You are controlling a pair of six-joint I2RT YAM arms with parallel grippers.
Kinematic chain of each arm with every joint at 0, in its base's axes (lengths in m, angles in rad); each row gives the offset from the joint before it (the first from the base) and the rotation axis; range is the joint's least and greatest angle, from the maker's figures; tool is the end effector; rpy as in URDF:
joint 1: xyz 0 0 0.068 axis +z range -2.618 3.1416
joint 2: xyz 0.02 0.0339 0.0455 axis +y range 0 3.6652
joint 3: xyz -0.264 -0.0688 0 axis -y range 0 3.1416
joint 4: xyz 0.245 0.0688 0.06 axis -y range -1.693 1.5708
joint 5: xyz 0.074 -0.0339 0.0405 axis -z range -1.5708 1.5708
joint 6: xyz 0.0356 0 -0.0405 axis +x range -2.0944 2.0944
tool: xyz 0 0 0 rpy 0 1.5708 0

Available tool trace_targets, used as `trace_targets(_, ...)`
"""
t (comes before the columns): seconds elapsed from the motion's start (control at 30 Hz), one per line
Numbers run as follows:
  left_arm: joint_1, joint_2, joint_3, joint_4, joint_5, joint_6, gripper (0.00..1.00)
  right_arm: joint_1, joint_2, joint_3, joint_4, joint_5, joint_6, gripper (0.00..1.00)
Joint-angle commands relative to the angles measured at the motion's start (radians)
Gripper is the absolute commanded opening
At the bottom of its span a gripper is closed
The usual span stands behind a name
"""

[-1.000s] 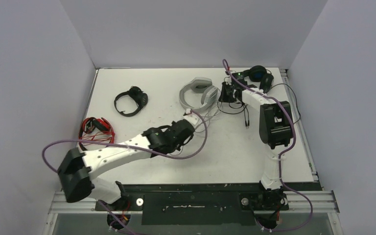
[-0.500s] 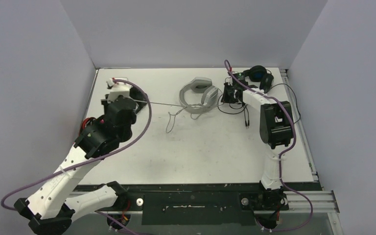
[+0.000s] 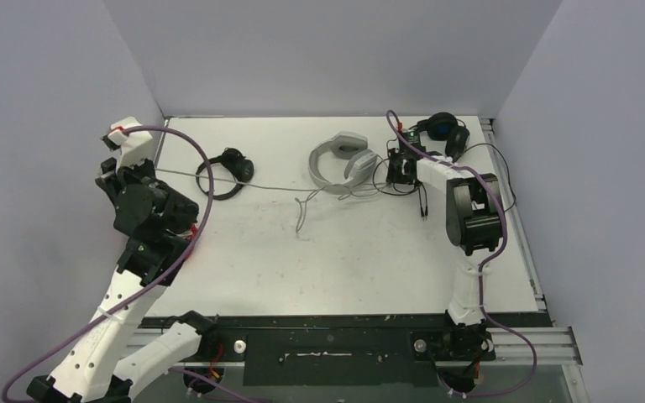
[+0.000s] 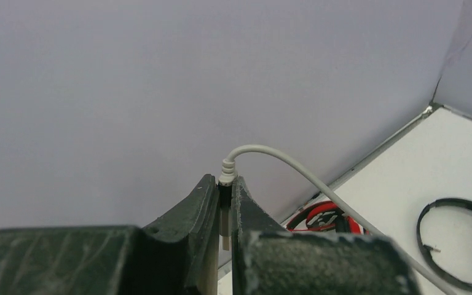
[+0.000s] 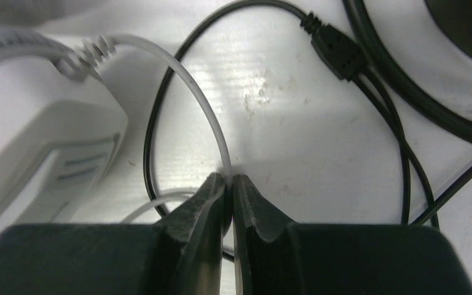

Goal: Wrap the headphones
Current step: Untie the headphones cable at the center of the board.

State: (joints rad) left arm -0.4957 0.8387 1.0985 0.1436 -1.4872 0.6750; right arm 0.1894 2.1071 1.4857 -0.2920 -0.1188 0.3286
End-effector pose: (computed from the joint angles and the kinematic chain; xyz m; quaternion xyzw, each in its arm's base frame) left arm 0.1362 -0.0333 0.4610 -0.2467 0.6502 0.4266 0.5783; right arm 0.4469 0.0900 0.1600 0.0466 0.9438 0.1368 0.2971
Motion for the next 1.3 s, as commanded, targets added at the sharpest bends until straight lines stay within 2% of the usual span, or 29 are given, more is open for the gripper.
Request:
trace_targets(0.0, 0.038, -0.012, 0.023, 0.533, -0.053, 0.329, 0.0, -0.007, -0.066, -0.026, 0.033, 0.05, 0.0, 0.1)
trace_targets(0.03, 0.04, -0.018, 0.038, 0.582, -0.049, 0.354, 0.0, -0.008, -0.064, -0.025, 0.03, 0.05, -0.001, 0.11)
trace_targets(0.1, 0.04, -0.027, 0.089, 0.546, -0.049, 0.316, 0.0, -0.008, -0.063, -0.026, 0.025, 0.05, -0.001, 0.14)
trace_targets(0.13, 0.039, -0.029, 0.125, 0.475, -0.046, 0.267, 0.0, -0.008, -0.067, -0.031, 0.029, 0.044, -0.001, 0.18)
trace_targets(0.17, 0.039, -0.032, 0.147, 0.386, -0.032, 0.195, 0.0, -0.008, -0.073, -0.037, 0.034, 0.031, -0.005, 0.28)
trace_targets(0.2, 0.037, -0.039, 0.171, 0.266, 0.002, 0.091, 0.0, -0.007, -0.084, -0.049, 0.045, 0.019, -0.006, 0.35)
trace_targets(0.23, 0.031, -0.044, 0.216, 0.029, 0.065, -0.087, 0.0, -0.005, -0.1, -0.065, 0.058, 0.009, -0.005, 0.42)
trace_targets(0.3, 0.026, -0.033, 0.358, -0.561, 0.439, -0.583, 0.0, -0.003, -0.139, -0.101, 0.092, -0.027, -0.004, 0.5)
trace_targets(0.33, 0.025, -0.038, 0.35, -0.619, 0.587, -0.617, 0.0, 0.0, -0.159, -0.114, 0.101, -0.044, -0.001, 0.51)
trace_targets(0.37, 0.029, -0.042, 0.334, -0.642, 0.778, -0.657, 0.0, 0.003, -0.176, -0.128, 0.106, -0.059, 0.0, 0.52)
trace_targets(0.43, 0.03, -0.041, 0.279, -0.641, 1.033, -0.717, 0.0, 0.012, -0.211, -0.154, 0.116, -0.087, 0.003, 0.52)
trace_targets(0.6, 0.031, 0.003, 0.191, -0.662, 1.284, -0.806, 0.0, 0.034, -0.285, -0.219, 0.139, -0.162, -0.003, 0.53)
trace_targets(0.8, 0.029, 0.048, 0.131, -0.689, 1.68, -0.804, 0.0, 0.06, -0.35, -0.293, 0.113, -0.218, -0.022, 0.54)
trace_targets(0.87, 0.029, 0.076, 0.124, -0.719, 1.73, -0.8, 0.0, 0.102, -0.372, -0.316, 0.095, -0.201, -0.056, 0.59)
trace_targets(0.9, 0.029, 0.089, 0.131, -0.741, 1.712, -0.799, 0.0, 0.13, -0.379, -0.324, 0.084, -0.178, -0.076, 0.61)
trace_targets(0.97, 0.029, 0.098, 0.14, -0.765, 1.644, -0.808, 0.0, 0.175, -0.396, -0.355, 0.097, -0.16, -0.12, 0.65)
trace_targets(1.1, 0.031, 0.069, 0.176, -0.762, 1.437, -0.824, 0.0, 0.211, -0.421, -0.414, 0.138, -0.143, -0.135, 0.66)
trace_targets(1.17, 0.031, 0.054, 0.209, -0.761, 1.373, -0.817, 0.0, 0.221, -0.425, -0.412, 0.116, -0.072, -0.119, 0.65)
trace_targets(1.27, 0.031, 0.05, 0.258, -0.774, 1.326, -0.79, 0.0, 0.214, -0.436, -0.416, 0.097, 0.05, -0.094, 0.57)
